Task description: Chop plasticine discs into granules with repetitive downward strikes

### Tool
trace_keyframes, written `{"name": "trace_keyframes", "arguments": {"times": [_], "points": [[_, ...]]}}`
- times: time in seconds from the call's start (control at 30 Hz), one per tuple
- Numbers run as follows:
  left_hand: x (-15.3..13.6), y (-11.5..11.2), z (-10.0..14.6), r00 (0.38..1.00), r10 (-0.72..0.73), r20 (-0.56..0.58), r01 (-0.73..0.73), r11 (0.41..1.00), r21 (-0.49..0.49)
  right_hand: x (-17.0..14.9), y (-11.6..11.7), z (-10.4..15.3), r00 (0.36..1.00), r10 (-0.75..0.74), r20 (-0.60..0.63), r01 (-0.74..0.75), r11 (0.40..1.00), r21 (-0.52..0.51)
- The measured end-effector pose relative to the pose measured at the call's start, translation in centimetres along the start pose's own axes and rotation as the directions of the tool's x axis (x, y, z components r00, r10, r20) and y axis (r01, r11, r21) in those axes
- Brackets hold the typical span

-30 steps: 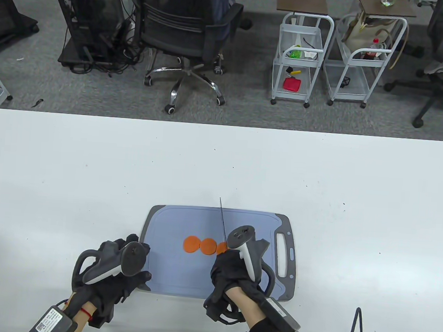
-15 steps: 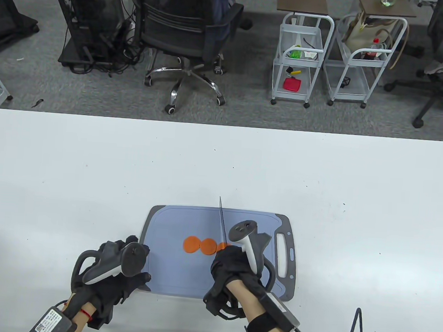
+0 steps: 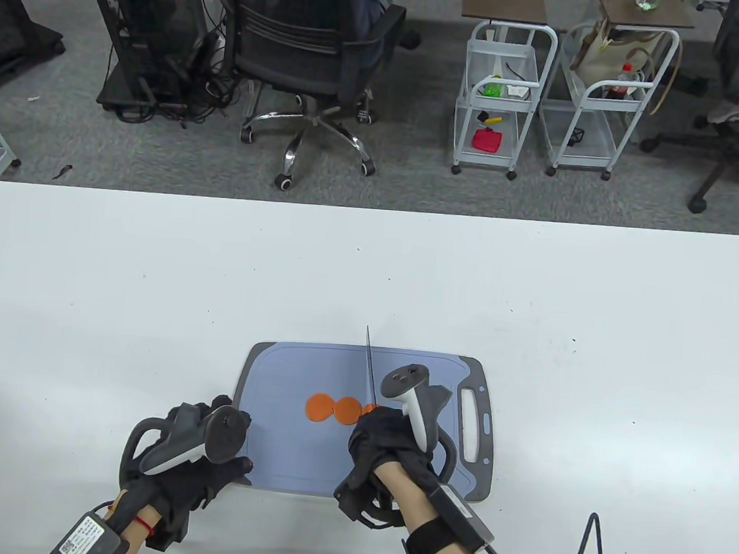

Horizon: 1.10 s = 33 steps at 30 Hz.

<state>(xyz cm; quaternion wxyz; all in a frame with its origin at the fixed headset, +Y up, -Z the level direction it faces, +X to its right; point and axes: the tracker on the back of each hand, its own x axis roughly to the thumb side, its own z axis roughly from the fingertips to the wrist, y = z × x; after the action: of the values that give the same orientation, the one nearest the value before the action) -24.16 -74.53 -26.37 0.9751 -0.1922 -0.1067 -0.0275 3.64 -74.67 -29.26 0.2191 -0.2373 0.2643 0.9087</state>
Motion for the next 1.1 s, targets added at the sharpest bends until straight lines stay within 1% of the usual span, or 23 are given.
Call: {"name": "trace_keyframes", "arguments": {"times": [0.03, 0.07, 0.2, 0.23, 0.3, 0.37, 0.4, 0.43, 0.5, 0.53, 0.57, 0.6, 0.63, 0.7, 0.73, 0.77, 0.8, 0.87, 0.93, 1.0, 1.03, 1.07, 1.1], "points": [[0.1, 0.0, 0.0, 1.000, -0.004, 0.003, 0.004, 1.000, -0.005, -0.2, 0.3, -0.3, 0.998, -0.040, 0.049, 0.043, 0.998, -0.056], [0.3, 0.0, -0.1, 1.000, -0.010, 0.005, 0.010, 1.000, -0.008, 0.2, 0.3, -1.0, 0.991, -0.125, 0.041, 0.126, 0.991, -0.041], [0.6, -0.1, 0.0, 1.000, -0.015, 0.023, 0.016, 1.000, -0.015, 1.3, -1.2, -2.2, 0.994, -0.113, -0.012, 0.113, 0.993, 0.016], [0.5, -0.1, 0.0, 1.000, -0.011, 0.016, 0.011, 1.000, -0.020, 1.5, -1.6, -2.0, 0.993, -0.113, -0.025, 0.114, 0.993, 0.040], [0.3, 0.1, 0.1, 1.000, -0.002, 0.016, 0.002, 1.000, 0.004, 1.5, -2.3, -1.2, 0.990, -0.131, -0.062, 0.137, 0.985, 0.104], [0.1, 0.2, 0.1, 1.000, 0.000, 0.006, 0.000, 1.000, -0.002, 1.1, -2.4, -0.4, 0.984, -0.156, -0.088, 0.168, 0.974, 0.151], [0.0, 0.1, 0.1, 1.000, 0.000, 0.003, 0.000, 1.000, -0.001, 0.7, -2.1, 0.0, 0.982, -0.164, -0.090, 0.176, 0.973, 0.151], [0.0, 0.1, 0.0, 1.000, 0.000, 0.002, 0.000, 1.000, -0.002, 0.5, -1.8, 0.2, 0.980, -0.176, -0.088, 0.188, 0.971, 0.147], [0.1, -0.1, -0.1, 1.000, -0.010, 0.006, 0.010, 1.000, -0.021, 0.4, -0.2, -0.1, 0.990, -0.135, -0.052, 0.138, 0.987, 0.078], [0.3, -0.2, -0.2, 1.000, -0.018, 0.009, 0.018, 1.000, -0.026, 0.4, 0.4, -0.6, 0.996, -0.091, -0.010, 0.091, 0.996, -0.010], [0.4, -0.2, -0.2, 1.000, -0.027, 0.015, 0.027, 0.999, -0.030, 0.8, 0.2, -1.4, 0.994, -0.109, 0.025, 0.110, 0.993, -0.044], [0.5, -0.3, -0.2, 0.999, -0.028, 0.020, 0.029, 0.999, -0.029, 1.0, 0.1, -1.8, 0.991, -0.131, 0.003, 0.131, 0.991, -0.006], [0.7, -0.3, -0.1, 0.999, -0.021, 0.033, 0.022, 1.000, -0.021, 1.6, -0.6, -2.6, 0.989, -0.149, 0.003, 0.149, 0.988, 0.033], [0.8, -0.1, 0.1, 0.998, 0.005, 0.063, -0.005, 1.000, -0.002, 2.1, -1.5, -2.8, 0.995, -0.096, -0.026, 0.097, 0.993, 0.064], [0.9, 0.1, 0.3, 0.998, 0.024, 0.066, -0.024, 1.000, 0.008, 2.4, -2.0, -2.5, 0.996, -0.078, -0.037, 0.080, 0.994, 0.068], [1.0, 0.1, 0.3, 0.997, 0.027, 0.069, -0.028, 1.000, 0.013, 2.4, -2.2, -2.1, 0.995, -0.080, -0.055, 0.085, 0.992, 0.097], [1.0, 0.1, 0.4, 0.997, 0.022, 0.070, -0.023, 1.000, 0.014, 2.3, -2.5, -1.3, 0.990, -0.110, -0.086, 0.122, 0.981, 0.151], [1.0, 0.0, 0.3, 0.998, 0.002, 0.060, -0.003, 1.000, 0.005, 1.7, -2.5, -0.3, 0.987, -0.125, -0.104, 0.143, 0.973, 0.179], [0.9, -0.1, 0.2, 0.999, -0.009, 0.052, 0.009, 1.000, -0.003, 1.0, -1.9, 0.4, 0.991, -0.100, -0.088, 0.113, 0.981, 0.157], [0.9, -0.3, 0.1, 0.999, -0.013, 0.048, 0.014, 1.000, -0.018, 0.5, -0.3, 0.3, 0.992, -0.115, -0.059, 0.120, 0.987, 0.110], [1.0, -0.3, 0.0, 0.999, -0.019, 0.048, 0.021, 0.999, -0.024, 0.5, 0.7, -0.1, 0.993, -0.114, -0.029, 0.116, 0.992, 0.056], [1.1, -0.4, 0.0, 0.998, -0.027, 0.048, 0.028, 0.999, -0.027, 0.8, 0.9, -0.5, 0.989, -0.149, 0.005, 0.149, 0.989, -0.010], [1.1, -0.4, 0.0, 0.998, -0.028, 0.049, 0.029, 0.999, -0.026, 1.2, 0.6, -1.0, 0.989, -0.147, -0.019, 0.147, 0.989, 0.011]]}}
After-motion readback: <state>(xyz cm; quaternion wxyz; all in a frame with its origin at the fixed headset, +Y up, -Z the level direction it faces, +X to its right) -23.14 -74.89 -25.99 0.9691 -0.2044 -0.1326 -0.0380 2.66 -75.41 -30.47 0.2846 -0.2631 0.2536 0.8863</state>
